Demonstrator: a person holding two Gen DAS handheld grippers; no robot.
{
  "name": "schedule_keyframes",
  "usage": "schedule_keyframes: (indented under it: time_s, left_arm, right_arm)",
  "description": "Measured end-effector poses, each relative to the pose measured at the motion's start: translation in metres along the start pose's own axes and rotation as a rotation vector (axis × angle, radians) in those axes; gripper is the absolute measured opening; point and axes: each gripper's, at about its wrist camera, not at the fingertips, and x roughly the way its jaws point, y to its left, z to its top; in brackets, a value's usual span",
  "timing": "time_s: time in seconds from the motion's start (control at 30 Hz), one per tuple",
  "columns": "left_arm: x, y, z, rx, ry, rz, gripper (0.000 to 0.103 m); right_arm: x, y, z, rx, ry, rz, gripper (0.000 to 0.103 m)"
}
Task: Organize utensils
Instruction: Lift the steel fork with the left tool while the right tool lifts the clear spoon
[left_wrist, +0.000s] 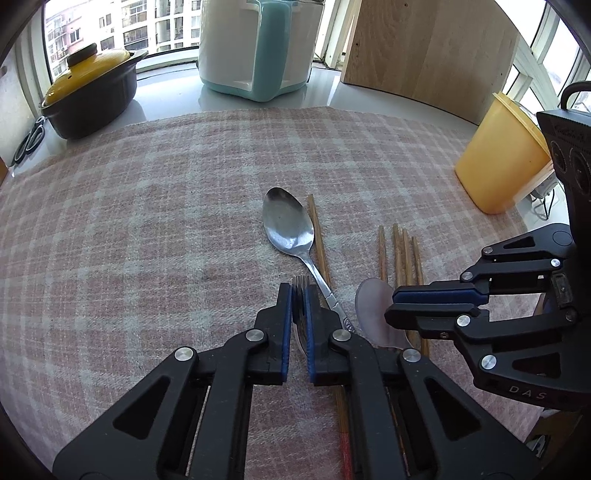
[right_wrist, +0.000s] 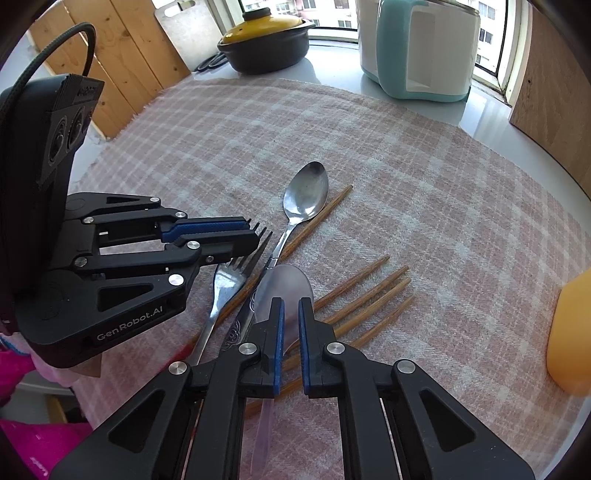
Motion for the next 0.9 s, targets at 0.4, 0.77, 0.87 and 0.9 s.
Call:
schedule_keyframes:
  time_s: [0.4, 0.77, 0.87, 0.9]
  left_arm:
    - [0.000, 0.001, 0.000, -0.001, 0.000, -0.003, 0.004]
    - [-0.001, 0.003, 0.000, -0.011, -0.001, -0.006, 0.004]
    - [-0.002, 0.004, 0.000, -0.015, -0.002, -0.008, 0.004]
    - [-0.002, 0.004, 0.000, -0.016, -0.002, -0.008, 0.004]
  right_arm:
    - [0.003, 0.000, 0.001, -0.048, 0.013, -0.017, 0.025]
    - [0.016, 0.009, 0.007, -0.091, 0.017, -0.033, 0.025]
    - [0.016, 0.011, 0.007, -0.099, 0.018, -0.030, 0.025]
    - [0.016, 0.011, 0.007, -0.101, 0.018, -0.025, 0.021]
